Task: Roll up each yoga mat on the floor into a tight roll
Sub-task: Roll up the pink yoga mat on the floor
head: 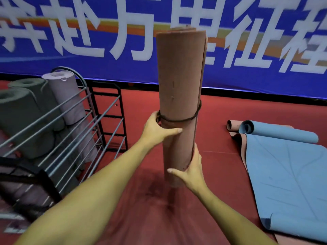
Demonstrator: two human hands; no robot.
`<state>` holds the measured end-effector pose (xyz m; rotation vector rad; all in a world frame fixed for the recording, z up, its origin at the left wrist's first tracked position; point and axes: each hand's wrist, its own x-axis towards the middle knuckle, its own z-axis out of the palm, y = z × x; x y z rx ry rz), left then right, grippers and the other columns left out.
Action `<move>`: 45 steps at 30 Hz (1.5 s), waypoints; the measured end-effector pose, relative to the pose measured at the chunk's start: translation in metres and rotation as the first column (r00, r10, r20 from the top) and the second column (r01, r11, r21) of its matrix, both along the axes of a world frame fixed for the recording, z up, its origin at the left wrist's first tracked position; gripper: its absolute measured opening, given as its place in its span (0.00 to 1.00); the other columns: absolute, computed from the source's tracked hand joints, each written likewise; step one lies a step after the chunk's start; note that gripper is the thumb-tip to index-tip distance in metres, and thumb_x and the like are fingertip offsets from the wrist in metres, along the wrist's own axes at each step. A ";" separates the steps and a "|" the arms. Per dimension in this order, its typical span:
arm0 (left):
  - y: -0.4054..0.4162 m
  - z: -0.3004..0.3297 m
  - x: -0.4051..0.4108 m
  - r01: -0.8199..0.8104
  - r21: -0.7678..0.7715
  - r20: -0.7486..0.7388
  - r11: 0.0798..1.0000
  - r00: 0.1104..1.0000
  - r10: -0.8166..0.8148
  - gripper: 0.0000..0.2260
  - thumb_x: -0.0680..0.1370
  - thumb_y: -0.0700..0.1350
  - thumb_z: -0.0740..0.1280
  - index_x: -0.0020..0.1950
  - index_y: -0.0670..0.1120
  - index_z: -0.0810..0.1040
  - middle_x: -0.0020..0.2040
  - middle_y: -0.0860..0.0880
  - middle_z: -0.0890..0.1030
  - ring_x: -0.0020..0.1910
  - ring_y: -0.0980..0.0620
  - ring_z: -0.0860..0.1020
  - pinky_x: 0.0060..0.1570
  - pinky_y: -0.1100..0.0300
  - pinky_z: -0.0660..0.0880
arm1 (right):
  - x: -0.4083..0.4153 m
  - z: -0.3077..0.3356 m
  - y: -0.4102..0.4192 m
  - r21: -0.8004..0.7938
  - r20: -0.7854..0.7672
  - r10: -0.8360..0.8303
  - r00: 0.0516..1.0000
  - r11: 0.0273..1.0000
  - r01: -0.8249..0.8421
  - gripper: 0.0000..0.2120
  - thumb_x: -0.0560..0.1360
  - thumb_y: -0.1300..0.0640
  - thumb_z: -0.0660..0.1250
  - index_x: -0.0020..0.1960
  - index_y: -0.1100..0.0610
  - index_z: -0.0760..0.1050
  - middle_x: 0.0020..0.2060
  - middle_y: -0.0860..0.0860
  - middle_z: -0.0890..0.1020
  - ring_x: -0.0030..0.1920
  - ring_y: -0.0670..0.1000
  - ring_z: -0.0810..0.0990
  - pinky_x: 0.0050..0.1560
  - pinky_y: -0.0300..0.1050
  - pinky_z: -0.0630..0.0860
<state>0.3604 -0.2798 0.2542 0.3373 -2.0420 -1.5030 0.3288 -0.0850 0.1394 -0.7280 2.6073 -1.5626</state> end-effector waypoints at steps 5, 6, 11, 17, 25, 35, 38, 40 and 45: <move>-0.011 0.107 0.053 -0.022 -0.015 -0.180 1.000 0.984 0.019 0.40 0.61 0.54 0.88 0.69 0.51 0.76 0.62 0.55 0.83 0.59 0.61 0.82 0.60 0.57 0.81 | 0.024 0.093 -0.043 -0.185 -0.193 -0.102 0.976 0.981 0.066 0.58 0.62 0.43 0.84 0.82 0.49 0.55 0.72 0.52 0.67 0.74 0.55 0.67 0.71 0.59 0.70; -0.018 0.124 0.065 -0.046 -0.028 -0.214 0.999 0.976 0.039 0.41 0.61 0.54 0.88 0.70 0.51 0.75 0.62 0.55 0.82 0.58 0.62 0.82 0.59 0.59 0.81 | 0.029 0.110 -0.053 -0.214 -0.224 -0.097 0.970 0.976 0.048 0.57 0.61 0.44 0.84 0.81 0.49 0.56 0.71 0.52 0.68 0.73 0.55 0.67 0.71 0.59 0.70; -0.068 0.204 0.127 -0.143 -0.142 -0.310 0.979 0.946 0.094 0.45 0.60 0.56 0.88 0.72 0.53 0.72 0.64 0.55 0.80 0.61 0.61 0.80 0.58 0.55 0.82 | 0.053 0.192 -0.120 -0.276 -0.364 -0.012 0.931 0.956 -0.095 0.54 0.61 0.44 0.80 0.81 0.49 0.57 0.69 0.54 0.69 0.70 0.57 0.69 0.68 0.54 0.71; -0.152 0.256 0.190 -0.297 -0.146 -0.409 0.944 0.887 0.216 0.47 0.58 0.57 0.88 0.71 0.50 0.71 0.64 0.55 0.80 0.62 0.57 0.81 0.54 0.48 0.84 | 0.073 0.258 -0.223 -0.188 -0.421 0.218 0.881 0.929 -0.320 0.54 0.65 0.48 0.81 0.83 0.48 0.53 0.74 0.54 0.66 0.72 0.56 0.70 0.66 0.54 0.74; -0.231 0.238 0.188 -0.545 -0.169 -0.450 0.821 0.784 0.428 0.49 0.55 0.64 0.86 0.71 0.51 0.73 0.58 0.64 0.80 0.58 0.59 0.81 0.57 0.52 0.81 | 0.058 0.259 -0.328 -0.110 -0.401 0.351 0.846 0.898 -0.425 0.55 0.66 0.51 0.84 0.83 0.49 0.54 0.70 0.56 0.70 0.69 0.53 0.71 0.64 0.47 0.72; -0.289 0.151 0.132 -0.517 -0.165 -0.209 0.840 0.851 0.482 0.48 0.54 0.57 0.87 0.70 0.50 0.70 0.60 0.53 0.81 0.60 0.48 0.80 0.59 0.47 0.80 | 0.016 0.289 -0.332 -0.163 -0.265 0.429 0.864 0.863 -0.478 0.51 0.71 0.42 0.78 0.84 0.51 0.52 0.76 0.54 0.67 0.71 0.56 0.74 0.69 0.57 0.75; -0.297 0.128 0.121 -0.477 -0.164 -0.136 0.864 0.878 0.459 0.48 0.55 0.54 0.87 0.70 0.51 0.69 0.61 0.53 0.81 0.60 0.47 0.80 0.59 0.48 0.79 | 0.017 0.341 -0.323 -0.255 -0.362 0.438 0.823 0.803 -0.539 0.54 0.69 0.38 0.80 0.84 0.49 0.52 0.78 0.51 0.65 0.74 0.50 0.70 0.71 0.49 0.73; -0.302 0.115 0.115 -0.449 -0.198 -0.086 0.872 0.894 0.440 0.45 0.56 0.55 0.86 0.68 0.55 0.69 0.59 0.54 0.82 0.58 0.46 0.81 0.57 0.49 0.80 | 0.021 0.358 -0.336 -0.250 -0.388 0.461 0.798 0.781 -0.573 0.58 0.65 0.39 0.84 0.83 0.50 0.53 0.77 0.49 0.68 0.73 0.44 0.71 0.70 0.47 0.75; -0.320 0.082 0.112 -0.354 -0.202 0.087 0.913 0.922 0.377 0.49 0.50 0.60 0.85 0.68 0.55 0.72 0.61 0.55 0.83 0.60 0.52 0.80 0.59 0.53 0.78 | 0.015 0.329 -0.373 -0.265 -0.327 0.451 0.830 0.800 -0.539 0.54 0.58 0.43 0.88 0.75 0.54 0.62 0.66 0.48 0.78 0.63 0.43 0.80 0.64 0.50 0.80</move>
